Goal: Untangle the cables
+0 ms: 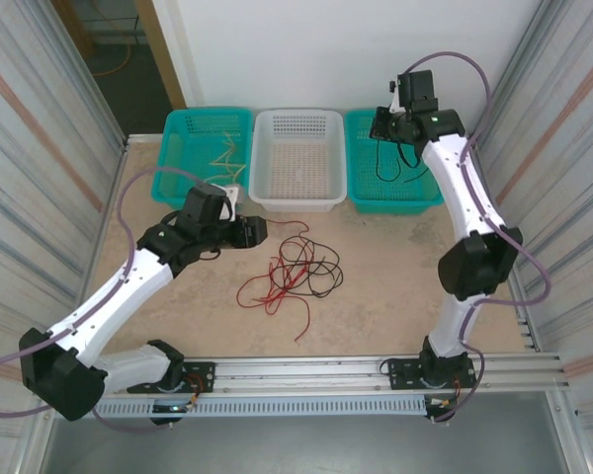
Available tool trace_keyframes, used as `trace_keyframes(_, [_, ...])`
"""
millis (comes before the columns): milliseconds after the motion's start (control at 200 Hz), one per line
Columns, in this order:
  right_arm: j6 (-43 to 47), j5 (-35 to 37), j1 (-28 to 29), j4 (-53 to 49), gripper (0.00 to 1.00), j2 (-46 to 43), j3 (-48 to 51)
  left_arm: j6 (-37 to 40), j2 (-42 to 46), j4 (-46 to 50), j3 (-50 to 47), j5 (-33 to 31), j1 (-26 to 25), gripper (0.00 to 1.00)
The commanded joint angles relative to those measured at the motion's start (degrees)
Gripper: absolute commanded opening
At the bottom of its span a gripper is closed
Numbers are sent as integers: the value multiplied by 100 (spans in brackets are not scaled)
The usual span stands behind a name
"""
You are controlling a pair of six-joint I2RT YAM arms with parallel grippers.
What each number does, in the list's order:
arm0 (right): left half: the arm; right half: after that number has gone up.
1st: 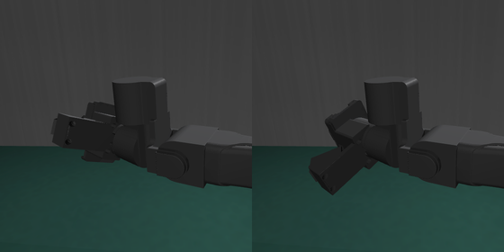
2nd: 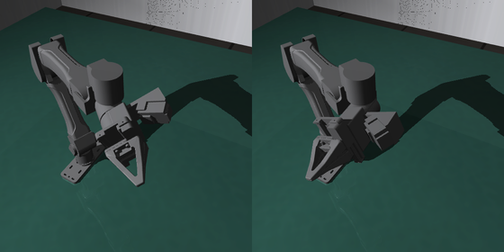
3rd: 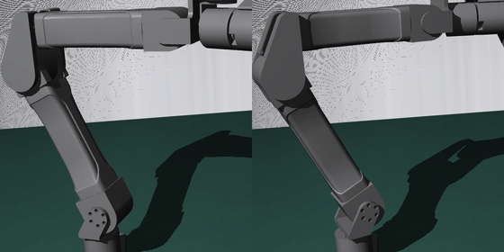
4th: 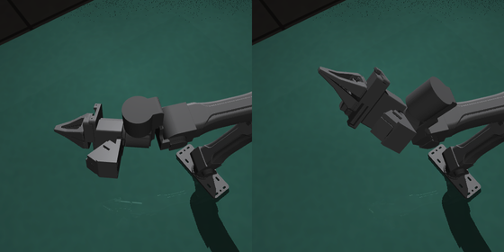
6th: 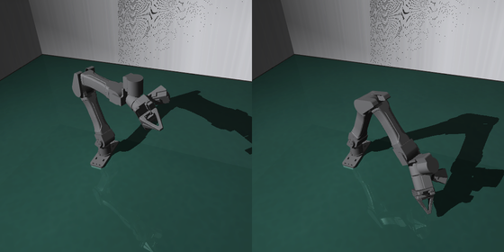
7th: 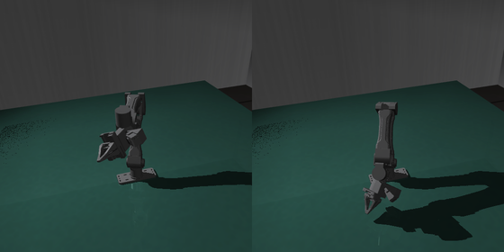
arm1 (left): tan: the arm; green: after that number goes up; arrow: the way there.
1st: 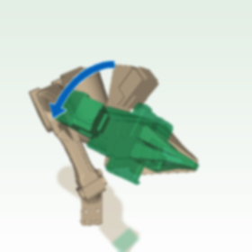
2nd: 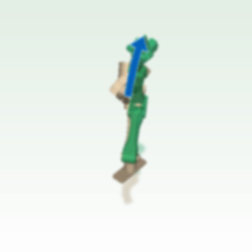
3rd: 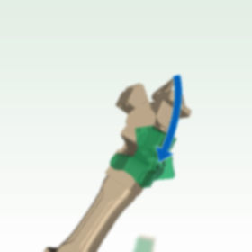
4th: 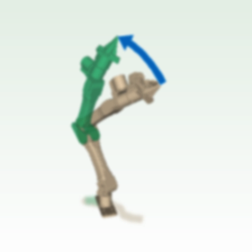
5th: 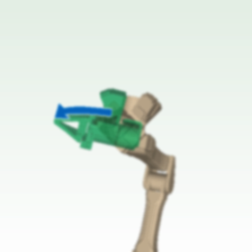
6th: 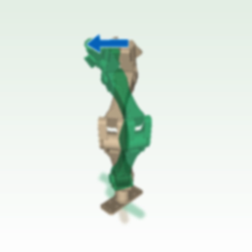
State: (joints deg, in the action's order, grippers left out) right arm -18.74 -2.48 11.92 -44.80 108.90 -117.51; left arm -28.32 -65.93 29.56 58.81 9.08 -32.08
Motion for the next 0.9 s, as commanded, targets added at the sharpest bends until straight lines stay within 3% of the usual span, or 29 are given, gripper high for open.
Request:
trace_keyframes(0, [265, -198, -146, -437, 0, 471, -614, 157, 74, -321, -116, 172, -146, 56])
trace_keyframes(165, [345, -368, -367, -694, 1, 1211, -1261, 186, -218, -350, -54, 115, -316, 54])
trace_keyframes(246, [312, -551, -483, -956, 11, 1553, -1639, 172, -368, -390, -21, 133, -381, 55])
trace_keyframes(316, [292, -629, -515, -1157, 27, 1722, -1843, 189, -506, -390, 14, 109, -445, 57])
trace_keyframes(436, [265, -641, -489, -1052, 37, 1563, -1535, 240, -718, -372, 89, -37, -552, 60])
trace_keyframes(501, [232, -623, -473, -977, 51, 1427, -1381, 304, -878, -263, 227, -103, -581, 61])
trace_keyframes(651, [133, -613, -375, -937, 49, 918, -1045, 510, -1290, -125, 484, -173, -667, 61])
trace_keyframes(897, [-7, -541, 298, 13, 50, -746, 868, 855, -1982, -29, 605, -518, -1184, 54])
